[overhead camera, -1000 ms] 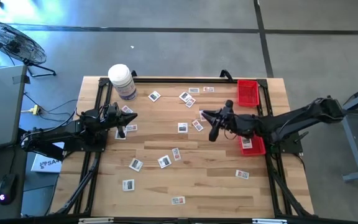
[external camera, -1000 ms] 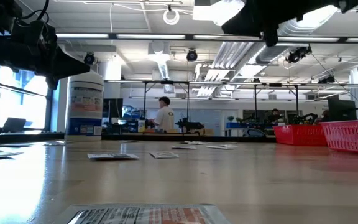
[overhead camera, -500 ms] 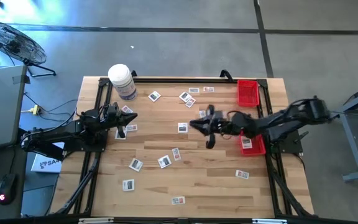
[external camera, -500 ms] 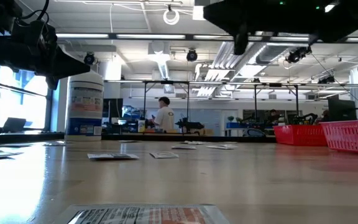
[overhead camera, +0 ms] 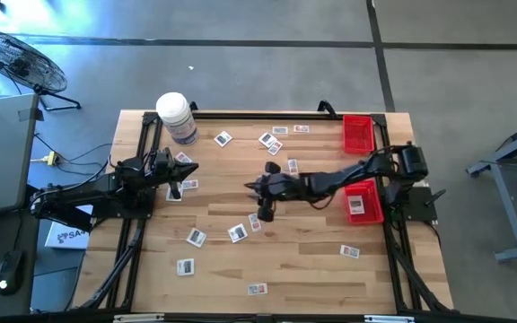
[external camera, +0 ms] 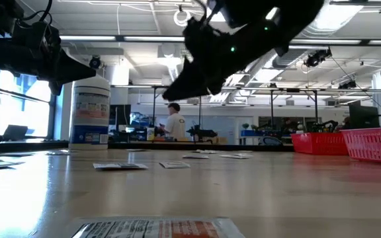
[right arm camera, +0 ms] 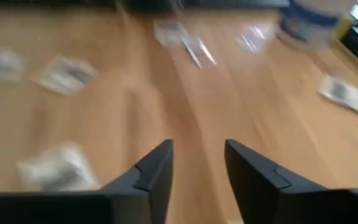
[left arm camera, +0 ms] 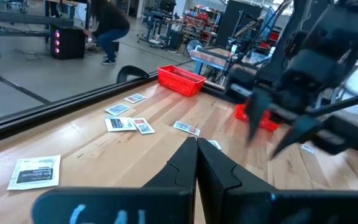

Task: Pick & Place First Aid Supplies
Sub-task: Put the towelette pack into the bottom basket

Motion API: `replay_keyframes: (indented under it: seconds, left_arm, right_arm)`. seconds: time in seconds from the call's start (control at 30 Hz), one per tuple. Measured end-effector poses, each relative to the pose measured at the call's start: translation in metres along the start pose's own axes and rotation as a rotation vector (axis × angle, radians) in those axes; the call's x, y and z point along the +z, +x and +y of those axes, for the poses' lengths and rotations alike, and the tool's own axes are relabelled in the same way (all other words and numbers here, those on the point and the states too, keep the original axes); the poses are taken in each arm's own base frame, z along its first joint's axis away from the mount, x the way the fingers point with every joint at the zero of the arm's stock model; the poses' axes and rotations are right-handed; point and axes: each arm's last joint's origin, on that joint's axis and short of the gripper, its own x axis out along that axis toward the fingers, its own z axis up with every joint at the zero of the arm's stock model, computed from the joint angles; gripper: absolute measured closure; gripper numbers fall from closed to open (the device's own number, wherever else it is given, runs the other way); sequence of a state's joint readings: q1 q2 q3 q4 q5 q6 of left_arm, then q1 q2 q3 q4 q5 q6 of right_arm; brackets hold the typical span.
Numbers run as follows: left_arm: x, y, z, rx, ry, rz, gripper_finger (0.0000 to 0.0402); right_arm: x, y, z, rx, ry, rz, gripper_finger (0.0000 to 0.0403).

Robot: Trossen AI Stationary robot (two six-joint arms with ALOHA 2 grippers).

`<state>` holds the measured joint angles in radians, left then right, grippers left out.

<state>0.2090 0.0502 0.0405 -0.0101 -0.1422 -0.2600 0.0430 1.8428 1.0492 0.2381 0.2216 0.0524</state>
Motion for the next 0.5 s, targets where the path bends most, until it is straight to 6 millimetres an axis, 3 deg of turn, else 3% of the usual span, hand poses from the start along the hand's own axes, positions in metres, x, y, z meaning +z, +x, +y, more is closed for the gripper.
replay_keyframes:
  seconds: [0.2,0.5]
  left_arm:
    - [0.0,0.0,0.0,0.0,0.0,0.0,0.0401]
    - [0.0,0.0,0.0,0.0,0.0,0.0,0.0401]
  right_arm:
    - [-0.022,0.021,-0.008,0.006,-0.124,0.119,0.0232]
    - [-0.044,0.04,-0.03,0.02,-0.071,0.197,0.0264]
